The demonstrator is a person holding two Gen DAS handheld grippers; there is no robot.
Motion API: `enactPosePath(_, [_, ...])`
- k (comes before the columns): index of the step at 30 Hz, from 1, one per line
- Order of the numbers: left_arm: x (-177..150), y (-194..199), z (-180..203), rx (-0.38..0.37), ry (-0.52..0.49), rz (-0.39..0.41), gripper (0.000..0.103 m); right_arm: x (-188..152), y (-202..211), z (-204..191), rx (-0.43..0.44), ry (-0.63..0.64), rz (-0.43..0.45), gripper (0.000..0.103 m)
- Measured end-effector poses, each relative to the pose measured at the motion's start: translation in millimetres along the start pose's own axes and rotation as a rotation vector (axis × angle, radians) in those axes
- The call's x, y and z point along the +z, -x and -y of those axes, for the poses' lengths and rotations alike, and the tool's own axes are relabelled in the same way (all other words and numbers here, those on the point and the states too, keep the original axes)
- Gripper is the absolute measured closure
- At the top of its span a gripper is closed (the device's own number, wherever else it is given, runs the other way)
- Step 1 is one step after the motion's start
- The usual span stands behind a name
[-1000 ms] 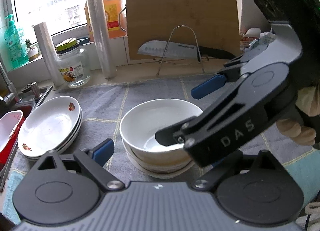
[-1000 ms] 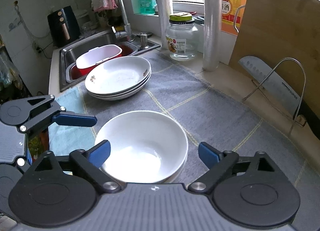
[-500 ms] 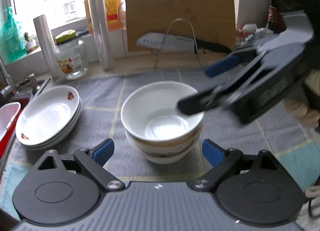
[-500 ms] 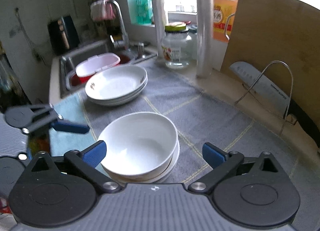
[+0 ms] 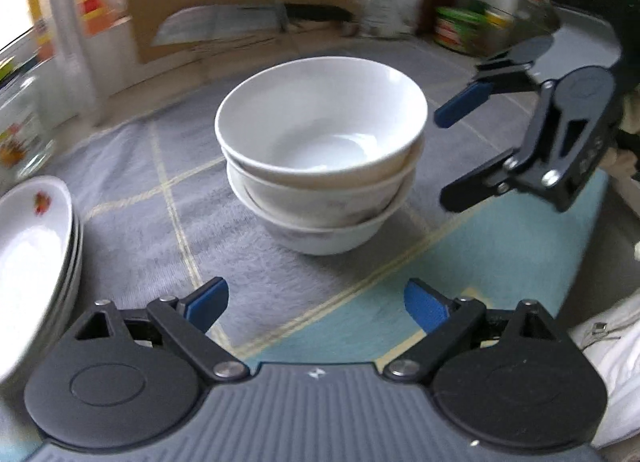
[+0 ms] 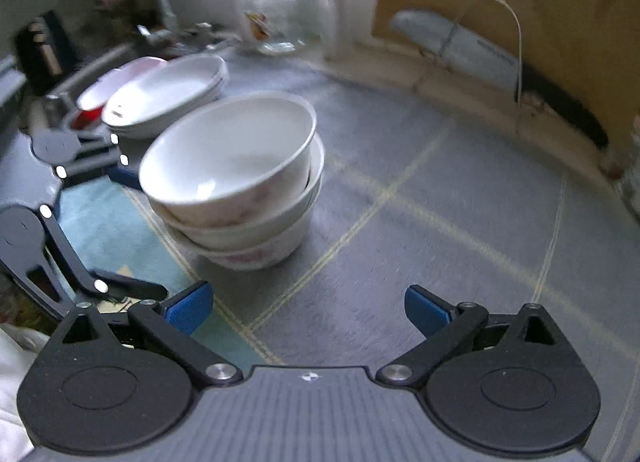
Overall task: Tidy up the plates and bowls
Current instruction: 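Close the left tool on the bowl stack rim while the right tool grips the opposite rim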
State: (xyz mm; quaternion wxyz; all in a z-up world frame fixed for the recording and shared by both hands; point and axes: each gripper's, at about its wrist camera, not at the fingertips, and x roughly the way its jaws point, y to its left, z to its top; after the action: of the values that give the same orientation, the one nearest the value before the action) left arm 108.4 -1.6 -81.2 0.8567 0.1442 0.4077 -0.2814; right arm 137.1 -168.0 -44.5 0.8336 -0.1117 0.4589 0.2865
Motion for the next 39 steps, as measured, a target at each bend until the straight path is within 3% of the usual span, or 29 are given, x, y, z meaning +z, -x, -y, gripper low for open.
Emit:
enactPosePath(7, [-1.3,-6.1,-21.5,-0.131,-0.138,0.004,0.008,-3.9,-17.0,-34.9,-0.099,-0.06,-0.005,0.0])
enactPosePath(11, [-0.6,-10.3,-27.4,-0.166,-0.149,0.002,0.008,-1.9,-24.7,-37.8,-0.115,-0.05,-0.014,0.0])
enactPosePath(21, [5.5,-22.9,-30.6,-0.168,-0.164,-0.009,0.008,3.0,-40.1,-38.6,-0.088,0.045,-0.029,0.0])
enactPosePath(27, [12.0,-32.3,-30.9,-0.157,-0.206,-0.015,0.0,8.0,-44.4,-33.9,-0.037,0.114,-0.023,0.0])
enactPosePath(31, [13.0,-35.8,-34.9,-0.168,-0.207,0.012,0.0,6.8,-45.8,-29.8,0.005,0.172,0.012,0.0])
enactPosePath(39, [29.8,-41.5,-36.4,-0.197,-0.252,-0.02,0.004,12.6,-46.4,-28.9,0.023,0.245,0.023,0.0])
